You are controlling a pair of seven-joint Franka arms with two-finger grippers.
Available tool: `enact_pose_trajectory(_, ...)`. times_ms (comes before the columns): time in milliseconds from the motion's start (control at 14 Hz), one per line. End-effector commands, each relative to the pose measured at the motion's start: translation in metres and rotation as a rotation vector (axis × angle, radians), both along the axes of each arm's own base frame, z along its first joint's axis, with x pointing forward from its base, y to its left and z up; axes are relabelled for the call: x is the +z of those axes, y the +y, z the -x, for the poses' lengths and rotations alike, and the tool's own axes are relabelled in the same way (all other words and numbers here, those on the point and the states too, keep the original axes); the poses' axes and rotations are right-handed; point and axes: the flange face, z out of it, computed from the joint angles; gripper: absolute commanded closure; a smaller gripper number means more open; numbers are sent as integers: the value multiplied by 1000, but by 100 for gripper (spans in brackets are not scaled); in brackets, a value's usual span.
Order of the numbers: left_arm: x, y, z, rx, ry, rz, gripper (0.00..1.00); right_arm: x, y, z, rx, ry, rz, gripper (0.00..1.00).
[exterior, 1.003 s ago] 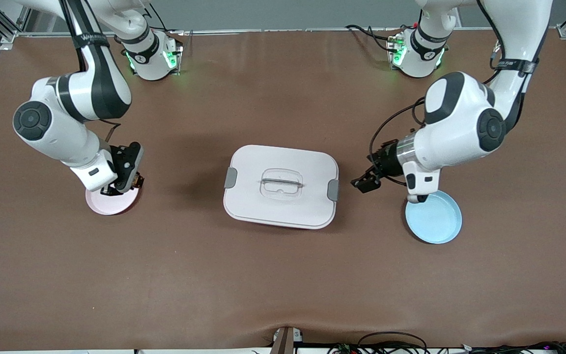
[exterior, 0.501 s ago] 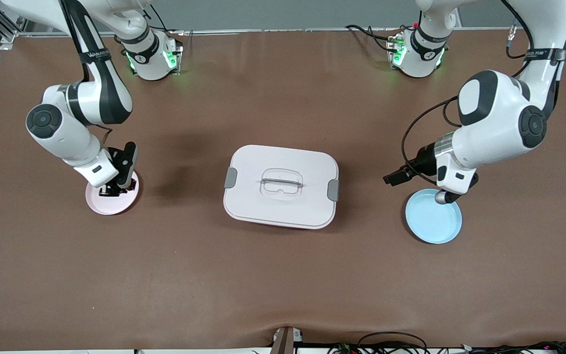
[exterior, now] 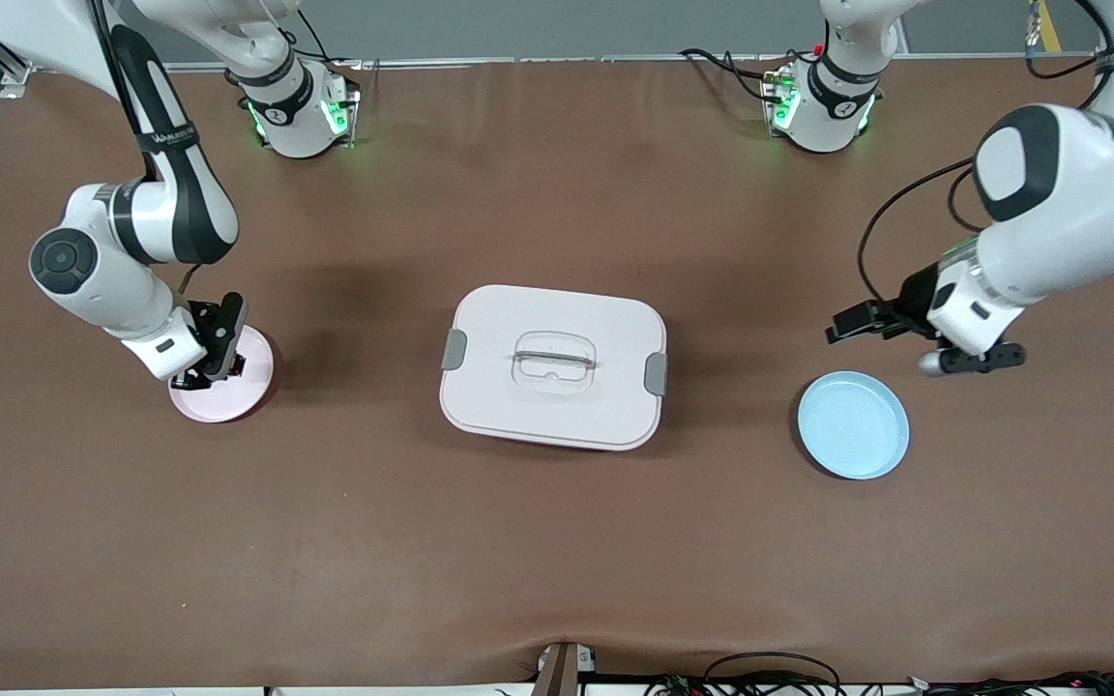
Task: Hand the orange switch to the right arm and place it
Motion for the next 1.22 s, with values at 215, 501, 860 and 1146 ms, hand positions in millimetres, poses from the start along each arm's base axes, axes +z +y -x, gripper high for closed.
enact_pose_trajectory(215, 102, 29, 33, -30, -53, -165, 0, -54, -29, 13, 68, -40, 5, 100)
enact_pose_trajectory(501, 164, 54, 17, -16, -39, -126, 0, -67, -43, 16, 78, -36, 6, 100)
enact_pose_trajectory(860, 172, 67, 7, -15, -58, -162, 0, -88, -44, 21, 148, 1, 3, 100)
enact_pose_trajectory(1146, 163, 71, 3, -21, -42, -173, 0, -96, -42, 22, 153, 10, 2, 100)
